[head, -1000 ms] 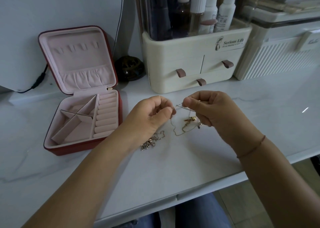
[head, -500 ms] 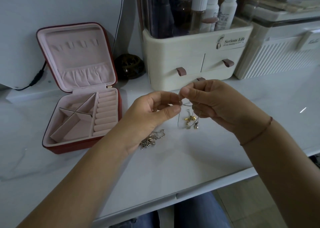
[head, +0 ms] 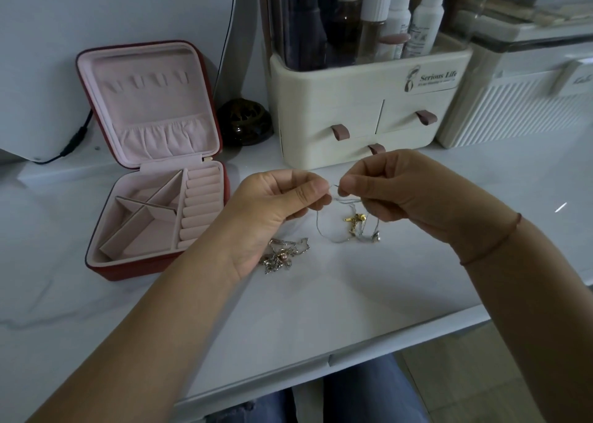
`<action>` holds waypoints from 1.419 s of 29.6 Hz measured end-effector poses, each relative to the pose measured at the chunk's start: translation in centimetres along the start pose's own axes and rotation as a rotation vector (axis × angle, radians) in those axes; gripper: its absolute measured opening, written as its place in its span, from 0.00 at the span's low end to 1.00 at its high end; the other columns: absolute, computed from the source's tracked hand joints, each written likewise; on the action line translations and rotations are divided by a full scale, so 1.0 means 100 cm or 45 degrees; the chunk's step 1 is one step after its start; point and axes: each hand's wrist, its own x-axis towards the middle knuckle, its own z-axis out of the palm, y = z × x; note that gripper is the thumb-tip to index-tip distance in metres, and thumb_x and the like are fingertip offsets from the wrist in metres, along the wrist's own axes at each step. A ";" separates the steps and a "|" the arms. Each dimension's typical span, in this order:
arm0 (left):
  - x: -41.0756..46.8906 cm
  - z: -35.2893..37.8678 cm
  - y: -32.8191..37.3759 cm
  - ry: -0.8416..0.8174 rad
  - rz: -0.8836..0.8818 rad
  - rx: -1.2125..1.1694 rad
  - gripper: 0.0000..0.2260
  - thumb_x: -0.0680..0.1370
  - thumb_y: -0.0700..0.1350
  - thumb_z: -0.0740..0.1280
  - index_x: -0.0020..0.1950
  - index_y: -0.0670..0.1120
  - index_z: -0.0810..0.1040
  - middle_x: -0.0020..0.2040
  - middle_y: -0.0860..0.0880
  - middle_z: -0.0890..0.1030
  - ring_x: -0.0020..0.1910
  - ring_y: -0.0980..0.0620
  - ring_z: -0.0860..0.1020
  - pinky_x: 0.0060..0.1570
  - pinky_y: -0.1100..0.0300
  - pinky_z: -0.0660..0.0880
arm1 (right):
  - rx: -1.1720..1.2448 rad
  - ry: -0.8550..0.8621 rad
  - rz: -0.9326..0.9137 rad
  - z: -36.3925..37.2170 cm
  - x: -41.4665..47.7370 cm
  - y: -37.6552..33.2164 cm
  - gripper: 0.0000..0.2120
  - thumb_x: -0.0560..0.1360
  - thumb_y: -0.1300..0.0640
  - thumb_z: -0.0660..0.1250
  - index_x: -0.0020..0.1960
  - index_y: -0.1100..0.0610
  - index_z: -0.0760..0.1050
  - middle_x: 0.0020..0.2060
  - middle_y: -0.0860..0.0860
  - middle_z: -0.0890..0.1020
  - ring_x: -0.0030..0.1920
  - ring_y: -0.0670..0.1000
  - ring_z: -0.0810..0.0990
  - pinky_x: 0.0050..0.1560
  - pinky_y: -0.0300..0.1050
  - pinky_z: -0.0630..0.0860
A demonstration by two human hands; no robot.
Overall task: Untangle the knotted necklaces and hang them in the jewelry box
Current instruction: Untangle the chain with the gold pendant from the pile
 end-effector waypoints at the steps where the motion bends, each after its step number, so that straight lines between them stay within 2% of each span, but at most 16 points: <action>1: 0.000 0.001 -0.001 -0.011 -0.002 0.021 0.08 0.65 0.51 0.70 0.38 0.47 0.82 0.36 0.52 0.83 0.38 0.58 0.78 0.48 0.62 0.71 | -0.015 0.000 -0.004 0.000 -0.001 0.000 0.12 0.66 0.48 0.68 0.39 0.58 0.80 0.23 0.51 0.73 0.23 0.45 0.61 0.26 0.34 0.59; 3: 0.000 0.002 -0.003 -0.033 -0.018 0.036 0.09 0.68 0.50 0.68 0.41 0.46 0.81 0.37 0.51 0.82 0.39 0.57 0.78 0.48 0.61 0.71 | -0.066 0.045 -0.033 0.001 -0.001 0.003 0.14 0.66 0.46 0.69 0.40 0.57 0.81 0.29 0.53 0.77 0.25 0.45 0.63 0.30 0.35 0.63; 6: 0.001 0.001 -0.004 -0.049 -0.057 0.024 0.10 0.69 0.51 0.68 0.42 0.45 0.81 0.38 0.51 0.83 0.41 0.56 0.78 0.49 0.60 0.71 | -0.089 0.212 -0.045 0.004 -0.001 0.008 0.11 0.66 0.45 0.70 0.38 0.52 0.81 0.50 0.50 0.82 0.27 0.44 0.67 0.38 0.40 0.68; 7: 0.001 0.001 -0.004 -0.056 -0.065 0.029 0.10 0.69 0.51 0.68 0.41 0.45 0.81 0.38 0.51 0.83 0.41 0.56 0.78 0.49 0.60 0.71 | -0.081 0.232 -0.053 0.004 -0.001 0.009 0.09 0.69 0.47 0.71 0.37 0.52 0.80 0.53 0.51 0.81 0.27 0.44 0.67 0.38 0.40 0.68; 10: 0.001 0.002 -0.004 -0.066 -0.062 0.051 0.09 0.69 0.52 0.67 0.40 0.46 0.81 0.38 0.51 0.82 0.41 0.55 0.78 0.50 0.58 0.70 | -0.083 0.201 -0.108 0.005 -0.001 0.010 0.09 0.77 0.56 0.66 0.41 0.59 0.79 0.41 0.61 0.80 0.29 0.45 0.69 0.36 0.39 0.66; 12: 0.002 0.003 -0.004 -0.045 -0.045 0.077 0.10 0.70 0.52 0.66 0.41 0.46 0.80 0.37 0.52 0.82 0.41 0.56 0.78 0.51 0.58 0.70 | -0.012 0.209 -0.130 0.009 -0.002 0.009 0.09 0.78 0.60 0.63 0.41 0.59 0.76 0.29 0.53 0.77 0.28 0.44 0.67 0.34 0.37 0.64; 14: 0.002 0.002 -0.005 -0.033 -0.028 0.111 0.11 0.70 0.54 0.66 0.40 0.46 0.80 0.37 0.52 0.82 0.41 0.55 0.78 0.51 0.57 0.71 | 0.023 0.253 -0.144 0.011 -0.001 0.010 0.08 0.77 0.60 0.64 0.40 0.58 0.76 0.24 0.48 0.69 0.27 0.44 0.64 0.32 0.36 0.61; 17: 0.002 0.001 -0.006 -0.046 0.003 0.100 0.13 0.71 0.58 0.67 0.36 0.49 0.82 0.38 0.51 0.81 0.42 0.54 0.78 0.51 0.59 0.73 | 0.026 0.298 -0.128 0.011 -0.002 0.008 0.08 0.75 0.56 0.67 0.38 0.56 0.79 0.25 0.51 0.62 0.27 0.46 0.60 0.31 0.36 0.59; 22: 0.000 0.004 -0.005 -0.050 0.053 0.076 0.11 0.72 0.53 0.65 0.39 0.46 0.78 0.36 0.51 0.80 0.37 0.53 0.78 0.46 0.61 0.75 | 0.053 0.259 -0.125 0.011 -0.005 0.001 0.11 0.65 0.48 0.70 0.38 0.56 0.81 0.22 0.48 0.61 0.25 0.45 0.57 0.27 0.34 0.59; 25: -0.001 0.005 -0.003 -0.036 0.097 0.127 0.11 0.73 0.53 0.64 0.39 0.46 0.74 0.29 0.52 0.73 0.30 0.54 0.70 0.36 0.66 0.70 | 0.053 0.199 -0.111 0.010 -0.006 -0.001 0.12 0.64 0.48 0.70 0.38 0.56 0.81 0.21 0.45 0.62 0.24 0.45 0.57 0.26 0.33 0.59; 27: 0.000 0.005 -0.003 0.020 0.149 0.182 0.11 0.74 0.52 0.64 0.40 0.45 0.73 0.28 0.52 0.69 0.29 0.55 0.66 0.33 0.68 0.67 | 0.090 0.152 -0.087 0.011 -0.006 -0.001 0.12 0.65 0.48 0.70 0.38 0.57 0.81 0.21 0.46 0.61 0.25 0.46 0.56 0.26 0.34 0.58; 31: 0.003 0.003 -0.009 0.253 0.395 0.526 0.08 0.74 0.54 0.69 0.41 0.50 0.76 0.37 0.53 0.75 0.36 0.59 0.72 0.40 0.68 0.69 | 0.159 0.184 -0.083 0.016 -0.007 0.001 0.11 0.65 0.49 0.69 0.37 0.57 0.80 0.21 0.47 0.61 0.24 0.46 0.56 0.26 0.35 0.58; 34: 0.001 0.002 -0.008 0.428 0.610 0.598 0.03 0.74 0.51 0.69 0.43 0.53 0.78 0.42 0.53 0.80 0.42 0.57 0.77 0.48 0.62 0.73 | 0.126 0.312 -0.072 0.021 -0.007 0.003 0.07 0.69 0.51 0.71 0.35 0.54 0.81 0.22 0.48 0.62 0.25 0.47 0.57 0.28 0.37 0.59; 38: -0.004 0.005 -0.005 0.399 0.682 0.629 0.03 0.74 0.46 0.71 0.45 0.49 0.83 0.41 0.52 0.82 0.43 0.55 0.79 0.47 0.63 0.74 | 0.020 0.505 -0.094 0.029 -0.007 0.005 0.07 0.73 0.55 0.70 0.37 0.53 0.81 0.19 0.43 0.66 0.24 0.45 0.60 0.29 0.36 0.61; 39: -0.005 0.006 -0.005 0.383 0.685 0.647 0.03 0.74 0.45 0.71 0.46 0.49 0.83 0.41 0.52 0.82 0.43 0.54 0.79 0.47 0.64 0.74 | -0.002 0.540 -0.118 0.031 -0.007 0.005 0.06 0.73 0.54 0.71 0.37 0.54 0.81 0.19 0.45 0.68 0.24 0.44 0.62 0.28 0.34 0.62; 42: -0.007 0.007 -0.006 0.390 0.698 0.719 0.04 0.73 0.43 0.72 0.46 0.51 0.83 0.41 0.54 0.81 0.43 0.55 0.78 0.46 0.66 0.73 | -0.070 0.604 -0.177 0.037 -0.008 0.004 0.06 0.72 0.53 0.72 0.39 0.55 0.82 0.27 0.64 0.74 0.30 0.49 0.68 0.33 0.38 0.66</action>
